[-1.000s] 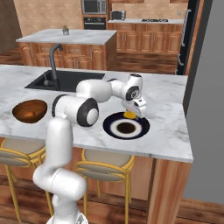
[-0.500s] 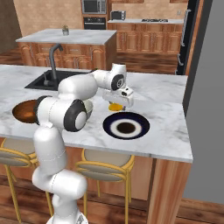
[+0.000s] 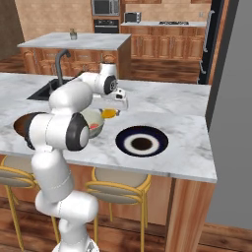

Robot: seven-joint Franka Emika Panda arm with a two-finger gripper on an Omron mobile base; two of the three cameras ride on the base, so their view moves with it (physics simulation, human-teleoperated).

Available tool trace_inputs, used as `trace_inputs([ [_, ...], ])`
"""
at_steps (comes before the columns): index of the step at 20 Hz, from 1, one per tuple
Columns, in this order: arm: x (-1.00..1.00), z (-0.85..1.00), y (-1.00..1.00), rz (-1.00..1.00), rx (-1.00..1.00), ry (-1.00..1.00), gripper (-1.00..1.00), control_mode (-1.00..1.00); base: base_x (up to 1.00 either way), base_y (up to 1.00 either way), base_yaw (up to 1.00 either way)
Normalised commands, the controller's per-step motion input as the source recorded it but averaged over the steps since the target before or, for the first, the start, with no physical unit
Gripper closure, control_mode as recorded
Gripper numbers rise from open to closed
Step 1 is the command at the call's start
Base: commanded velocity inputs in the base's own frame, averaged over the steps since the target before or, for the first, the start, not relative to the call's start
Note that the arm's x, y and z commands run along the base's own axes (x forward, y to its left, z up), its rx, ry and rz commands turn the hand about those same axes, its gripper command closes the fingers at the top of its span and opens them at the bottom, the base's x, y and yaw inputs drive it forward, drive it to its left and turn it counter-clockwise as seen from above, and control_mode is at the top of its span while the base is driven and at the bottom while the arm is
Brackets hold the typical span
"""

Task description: Take the fruits from the plate on the dining counter and place two fruits in each bowl.

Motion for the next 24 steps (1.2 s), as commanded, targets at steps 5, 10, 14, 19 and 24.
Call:
trace_inputs([
  [5, 0.0, 0.08, 1.0, 0.43, 0.0, 0.0, 1.0, -1.0, 0.0, 0.0, 0.0],
  [10, -0.2, 0.28, 1.0, 0.41, 0.0, 0.03, 1.0, -1.0, 0.0, 0.0, 0.0],
  [14, -0.61, 0.1, 1.0, 0.24, 0.0, 0.17, 1.0, -1.0, 0.0, 0.0, 0.0],
  [19, -0.51, 0.0, 0.97, 0.15, 0.0, 0.11, 1.0, -1.0, 0.0, 0.0, 0.0],
  [24, -0.01, 0.0, 0.85, 0.12, 0.0, 0.0, 1.0, -1.0, 0.0, 0.0, 0.0],
])
